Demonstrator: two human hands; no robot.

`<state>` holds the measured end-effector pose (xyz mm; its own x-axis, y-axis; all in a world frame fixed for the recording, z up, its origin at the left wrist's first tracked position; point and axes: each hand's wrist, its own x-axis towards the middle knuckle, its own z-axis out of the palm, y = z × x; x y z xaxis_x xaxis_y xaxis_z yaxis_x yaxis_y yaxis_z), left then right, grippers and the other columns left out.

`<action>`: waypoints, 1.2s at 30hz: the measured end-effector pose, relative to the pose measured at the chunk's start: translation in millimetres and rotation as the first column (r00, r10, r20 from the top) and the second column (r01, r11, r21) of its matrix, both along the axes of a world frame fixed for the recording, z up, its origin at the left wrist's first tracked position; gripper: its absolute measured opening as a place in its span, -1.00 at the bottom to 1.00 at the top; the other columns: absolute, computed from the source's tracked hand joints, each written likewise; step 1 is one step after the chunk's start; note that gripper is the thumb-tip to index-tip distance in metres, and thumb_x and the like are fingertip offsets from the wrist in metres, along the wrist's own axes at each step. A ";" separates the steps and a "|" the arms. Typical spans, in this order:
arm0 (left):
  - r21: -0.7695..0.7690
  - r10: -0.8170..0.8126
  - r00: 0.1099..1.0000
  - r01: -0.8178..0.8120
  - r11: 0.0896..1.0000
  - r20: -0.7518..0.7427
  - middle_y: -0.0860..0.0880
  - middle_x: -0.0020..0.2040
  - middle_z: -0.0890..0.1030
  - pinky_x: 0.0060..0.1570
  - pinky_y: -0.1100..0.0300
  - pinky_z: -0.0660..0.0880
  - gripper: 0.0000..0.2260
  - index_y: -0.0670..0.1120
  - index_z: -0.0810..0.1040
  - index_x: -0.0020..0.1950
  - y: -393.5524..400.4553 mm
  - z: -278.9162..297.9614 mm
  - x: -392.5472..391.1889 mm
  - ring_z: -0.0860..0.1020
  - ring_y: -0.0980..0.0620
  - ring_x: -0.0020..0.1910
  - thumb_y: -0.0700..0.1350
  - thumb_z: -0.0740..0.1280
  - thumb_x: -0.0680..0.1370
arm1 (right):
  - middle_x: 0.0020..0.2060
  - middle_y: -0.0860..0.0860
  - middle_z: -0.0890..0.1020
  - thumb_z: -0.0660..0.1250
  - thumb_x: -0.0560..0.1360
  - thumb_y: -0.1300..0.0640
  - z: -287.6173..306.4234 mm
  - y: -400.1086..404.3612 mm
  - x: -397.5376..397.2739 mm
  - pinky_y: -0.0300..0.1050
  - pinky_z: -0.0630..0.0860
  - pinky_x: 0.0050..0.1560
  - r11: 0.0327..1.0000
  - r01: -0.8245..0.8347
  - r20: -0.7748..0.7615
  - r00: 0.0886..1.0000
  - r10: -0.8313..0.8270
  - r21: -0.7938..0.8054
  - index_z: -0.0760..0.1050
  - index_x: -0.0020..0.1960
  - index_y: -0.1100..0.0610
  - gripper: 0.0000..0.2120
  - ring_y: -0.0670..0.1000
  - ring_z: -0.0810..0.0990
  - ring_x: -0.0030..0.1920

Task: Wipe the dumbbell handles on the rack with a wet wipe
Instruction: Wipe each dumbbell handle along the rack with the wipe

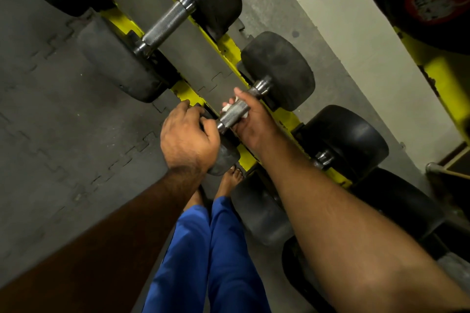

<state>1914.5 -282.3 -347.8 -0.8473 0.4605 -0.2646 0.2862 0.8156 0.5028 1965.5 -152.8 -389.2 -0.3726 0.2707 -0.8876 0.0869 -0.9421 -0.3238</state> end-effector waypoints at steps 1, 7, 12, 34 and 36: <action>0.001 0.002 1.000 -0.002 1.000 -0.004 -0.11 0.06 0.60 0.05 0.00 0.52 -0.67 -0.15 0.62 0.02 -0.1 0.5 -0.3 0.55 -0.08 0.03 -0.02 0.15 0.49 | -0.24 0.03 0.52 0.31 0.59 0.13 1.3 6.7 -3.1 -0.09 0.55 -0.09 1.000 0.023 0.004 1.000 -0.023 -0.001 0.47 -0.10 0.14 -0.88 0.00 0.58 -0.20; -0.001 0.003 1.000 -0.003 1.000 -0.014 -0.11 0.04 0.59 0.03 0.02 0.49 -0.68 -0.16 0.62 0.02 -0.5 0.8 0.2 0.55 -0.08 0.01 -0.03 0.16 0.49 | -0.39 0.01 0.60 0.25 0.61 0.22 2.6 4.2 -4.7 -0.13 0.51 -0.10 0.999 0.046 -0.019 0.999 -0.046 0.012 0.44 -0.16 0.11 -0.83 -0.04 0.59 -0.33; 0.018 0.006 1.000 -0.006 1.000 -0.016 -0.10 0.00 0.59 0.00 0.04 0.48 -0.69 -0.15 0.61 -0.02 -0.5 -0.9 -1.1 0.54 -0.09 -0.02 -0.03 0.16 0.47 | -0.41 -0.02 0.51 0.24 0.61 0.24 7.8 18.3 -16.2 -0.17 0.44 -0.13 0.977 0.213 -0.003 0.977 -0.213 0.024 0.44 -0.22 0.14 -0.78 -0.05 0.52 -0.31; -0.088 -0.217 0.975 0.212 0.973 -0.050 -0.22 0.17 0.56 0.27 -0.12 0.41 -0.63 -0.22 0.52 0.19 -1.8 9.6 5.3 0.49 -0.21 0.22 0.01 0.13 0.59 | -0.29 0.11 0.64 0.19 0.47 0.43 28.5 -37.8 15.3 -0.15 0.56 -0.29 0.957 -0.268 0.383 0.900 0.207 0.112 0.59 -0.20 0.18 -0.73 0.01 0.59 -0.35; -0.098 -0.239 0.969 0.232 0.968 -0.059 -0.22 0.26 0.53 0.36 -0.12 0.35 -0.63 -0.22 0.51 0.23 -7.2 12.3 12.5 0.44 -0.22 0.33 0.02 0.16 0.61 | -0.17 0.16 0.68 0.24 0.46 0.44 32.5 -40.6 16.8 -0.07 0.64 -0.20 0.965 -0.223 0.435 0.889 0.143 0.139 0.63 -0.15 0.17 -0.74 0.06 0.64 -0.27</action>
